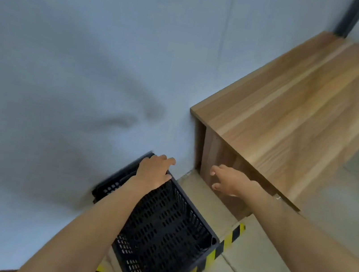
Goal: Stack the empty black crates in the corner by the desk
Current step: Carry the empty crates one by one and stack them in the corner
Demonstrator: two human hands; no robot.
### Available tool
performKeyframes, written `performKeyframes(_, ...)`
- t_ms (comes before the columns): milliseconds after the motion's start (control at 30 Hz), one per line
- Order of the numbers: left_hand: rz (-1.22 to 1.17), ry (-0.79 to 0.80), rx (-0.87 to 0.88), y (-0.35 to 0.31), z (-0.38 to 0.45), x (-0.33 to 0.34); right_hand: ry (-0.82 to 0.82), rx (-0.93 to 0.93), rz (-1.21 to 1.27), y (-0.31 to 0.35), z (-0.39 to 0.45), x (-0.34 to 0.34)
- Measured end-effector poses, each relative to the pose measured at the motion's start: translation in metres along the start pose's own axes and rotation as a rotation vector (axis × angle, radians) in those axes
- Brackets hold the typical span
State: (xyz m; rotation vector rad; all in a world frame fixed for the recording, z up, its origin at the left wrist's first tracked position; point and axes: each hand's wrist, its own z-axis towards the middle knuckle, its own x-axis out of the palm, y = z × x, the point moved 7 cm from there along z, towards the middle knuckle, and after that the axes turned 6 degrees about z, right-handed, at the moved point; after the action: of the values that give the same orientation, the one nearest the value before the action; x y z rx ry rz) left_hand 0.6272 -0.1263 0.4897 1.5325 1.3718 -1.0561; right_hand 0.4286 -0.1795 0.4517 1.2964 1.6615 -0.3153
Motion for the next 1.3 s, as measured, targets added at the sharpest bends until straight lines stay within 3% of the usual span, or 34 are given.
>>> performKeyframes(233, 0.121, -0.017, 0.137, -0.114, 0.020, -0.055, -0.101, 0.150, 0.073, -0.096, -0.097, -0.032)
performKeyframes(533, 0.228, -0.119, 0.414, -0.357, -0.005, -0.102, -0.223, 0.385, 0.115, -0.251, -0.297, -0.036)
performKeyframes(733, 0.315, -0.187, 0.661, -0.539, -0.047, -0.104, -0.192, 0.642, 0.195, -0.359, -0.464, 0.018)
performKeyframes(900, 0.432, -0.243, 0.851, -0.690, -0.084, -0.106, -0.264, 0.850, 0.320, -0.421, -0.609, 0.059)
performKeyframes(1100, 0.481, -0.277, 1.138, -0.841, -0.149, -0.087, -0.318, 1.083, 0.428, -0.452, -0.746, 0.130)
performKeyframes(1300, 0.563, -0.248, 1.363, -0.948, -0.195, -0.050, -0.367, 1.283, 0.472, -0.468, -0.827, 0.185)
